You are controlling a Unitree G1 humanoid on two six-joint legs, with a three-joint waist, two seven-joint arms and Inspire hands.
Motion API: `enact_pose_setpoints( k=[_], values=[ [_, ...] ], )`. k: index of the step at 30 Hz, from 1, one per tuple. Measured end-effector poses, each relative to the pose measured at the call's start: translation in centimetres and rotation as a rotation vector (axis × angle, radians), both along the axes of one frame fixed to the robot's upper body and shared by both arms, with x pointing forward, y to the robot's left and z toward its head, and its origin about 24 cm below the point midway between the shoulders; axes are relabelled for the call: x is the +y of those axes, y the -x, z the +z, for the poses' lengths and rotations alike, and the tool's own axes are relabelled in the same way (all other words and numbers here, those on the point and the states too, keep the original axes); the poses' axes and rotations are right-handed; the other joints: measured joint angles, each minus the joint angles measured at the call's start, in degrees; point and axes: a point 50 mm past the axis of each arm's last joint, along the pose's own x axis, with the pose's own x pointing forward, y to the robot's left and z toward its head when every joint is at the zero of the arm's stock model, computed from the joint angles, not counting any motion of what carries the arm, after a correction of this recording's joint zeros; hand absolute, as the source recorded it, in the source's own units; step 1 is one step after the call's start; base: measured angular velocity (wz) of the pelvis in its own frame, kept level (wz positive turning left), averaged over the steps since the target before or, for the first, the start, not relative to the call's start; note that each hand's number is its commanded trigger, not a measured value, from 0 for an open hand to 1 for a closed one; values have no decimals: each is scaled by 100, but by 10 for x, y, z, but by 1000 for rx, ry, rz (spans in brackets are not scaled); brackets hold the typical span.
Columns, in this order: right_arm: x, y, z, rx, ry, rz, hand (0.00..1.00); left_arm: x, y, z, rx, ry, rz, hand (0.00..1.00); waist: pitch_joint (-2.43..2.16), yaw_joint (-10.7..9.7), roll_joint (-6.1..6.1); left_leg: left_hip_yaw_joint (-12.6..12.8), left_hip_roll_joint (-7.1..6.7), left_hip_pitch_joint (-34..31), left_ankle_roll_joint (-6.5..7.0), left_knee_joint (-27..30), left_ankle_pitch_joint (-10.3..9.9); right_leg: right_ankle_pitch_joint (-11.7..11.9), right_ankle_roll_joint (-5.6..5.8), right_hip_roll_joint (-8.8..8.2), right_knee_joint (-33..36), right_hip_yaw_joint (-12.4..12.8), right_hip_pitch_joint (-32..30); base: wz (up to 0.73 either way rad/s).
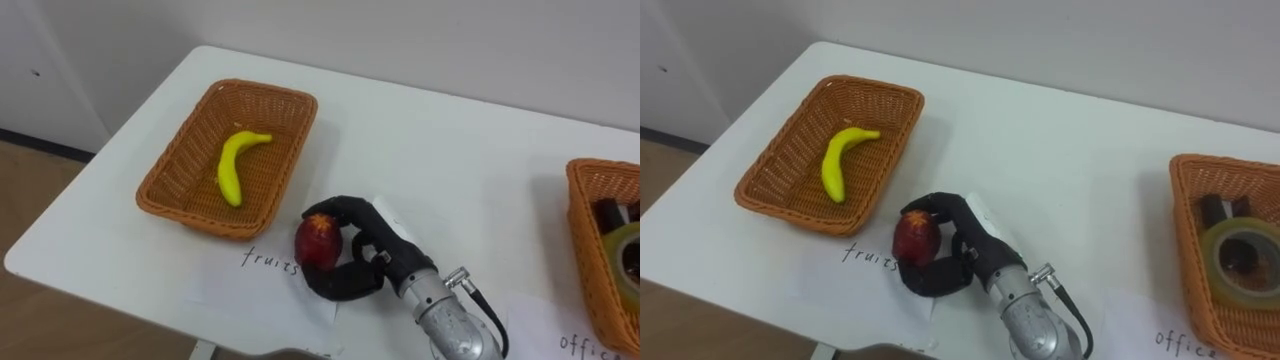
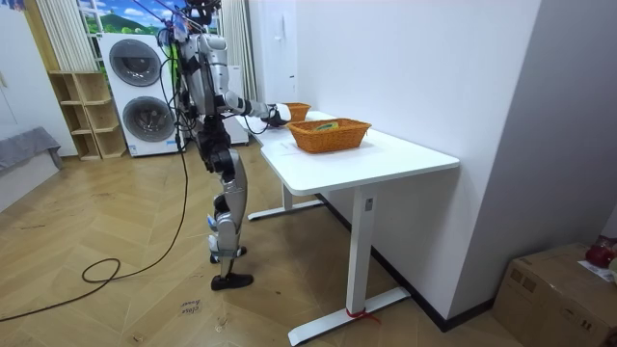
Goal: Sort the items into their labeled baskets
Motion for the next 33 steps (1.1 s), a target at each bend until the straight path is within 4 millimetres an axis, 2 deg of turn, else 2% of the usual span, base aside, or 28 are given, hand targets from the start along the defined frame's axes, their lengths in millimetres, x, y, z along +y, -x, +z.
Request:
enact_pose_setpoints(
  k=[4,7,10,14,17,20,23,29,33],
  values=[
    [-1,-1,1,-2,1,-1,100,0,0,0,-3,-2,3,0,-29,-16,-55,-8,-3,10,0,17,0,0,0,0,-5,2,10,0],
    [-9,-4,1,-4,21,-28,100,5,0,1,-4,-11,34,0,0,13,-83,-11,-2,104,2,9,-2,0,0,0,-9,19,99,-1],
    [-19,-9,13,-54,26,-59,100,7,5,1,4,-17,50,0,19,31,-60,9,-2,100,6,-17,-7,3,5,-3,-7,27,88,-3],
    [-26,-18,35,-148,14,-85,100,10,11,2,14,-24,73,0,17,33,-68,-2,3,100,4,-20,-8,3,5,0,-4,12,88,0],
    [-25,-29,47,-200,9,-85,100,10,13,2,17,-26,76,0,15,38,-106,-4,3,98,3,-24,-7,3,5,1,-7,6,87,0],
    [-23,-34,56,-234,2,-79,100,13,13,2,20,-34,84,0,-15,132,-180,-1,1,142,3,-66,-4,3,5,1,-10,1,101,-1],
    [-19,-37,71,-297,-22,-72,100,13,13,2,24,-38,72,0,-7,202,-217,11,1,184,4,-74,-5,3,5,0,-14,6,116,-2],
    [-12,-44,100,-420,-52,-55,100,16,10,2,19,-42,87,0,10,327,-212,-8,-1,244,6,-113,-6,3,6,1,-29,-4,190,0],
    [-7,-48,108,-453,-58,-38,100,15,11,1,29,-40,86,0,21,354,-230,-50,-7,281,6,-119,-6,3,6,2,-37,-23,255,6]
  ],
)
